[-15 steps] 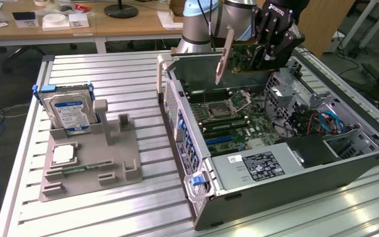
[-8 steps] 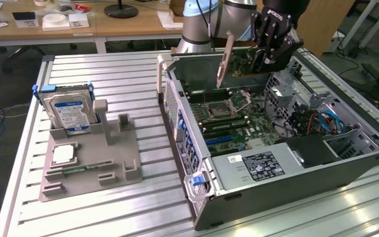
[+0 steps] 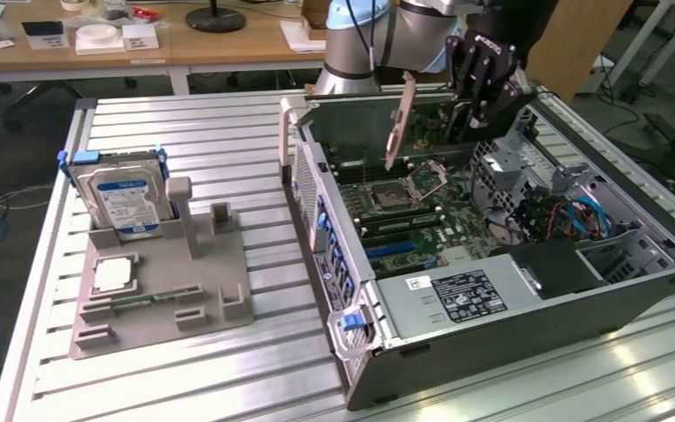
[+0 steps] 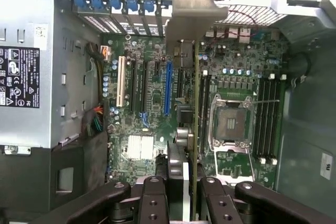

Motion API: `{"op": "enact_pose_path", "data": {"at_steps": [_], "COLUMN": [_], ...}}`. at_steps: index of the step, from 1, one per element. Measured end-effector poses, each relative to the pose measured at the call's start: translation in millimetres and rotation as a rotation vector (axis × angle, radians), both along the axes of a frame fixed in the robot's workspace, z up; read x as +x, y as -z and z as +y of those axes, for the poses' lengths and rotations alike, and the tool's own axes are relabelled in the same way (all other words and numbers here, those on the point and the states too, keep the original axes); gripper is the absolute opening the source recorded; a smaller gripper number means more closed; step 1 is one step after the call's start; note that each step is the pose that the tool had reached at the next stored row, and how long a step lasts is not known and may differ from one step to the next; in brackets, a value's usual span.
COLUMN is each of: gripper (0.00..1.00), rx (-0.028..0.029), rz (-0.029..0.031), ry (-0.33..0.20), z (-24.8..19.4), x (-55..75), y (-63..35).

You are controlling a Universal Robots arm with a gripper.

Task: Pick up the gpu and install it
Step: 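Insert the gpu into the slot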

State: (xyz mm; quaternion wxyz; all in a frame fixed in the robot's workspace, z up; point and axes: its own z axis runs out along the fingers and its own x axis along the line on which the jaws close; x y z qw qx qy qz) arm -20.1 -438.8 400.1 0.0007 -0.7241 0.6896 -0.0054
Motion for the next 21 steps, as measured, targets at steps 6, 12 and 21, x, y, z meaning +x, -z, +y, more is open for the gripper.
{"op": "enact_pose_path", "data": {"at_steps": [6, 12, 21], "gripper": [0.28, 0.28, 0.28], "rx": [-0.0002, 0.0000, -0.0011], "rz": [0.0001, -0.0042, -0.0009], "ry": [0.000, 0.000, -0.002], "z": [-1.0, -0.6, -0.6], "x": [0.1, 0.2, -1.3], "y": [6.4, 12.8, 23.2]}}
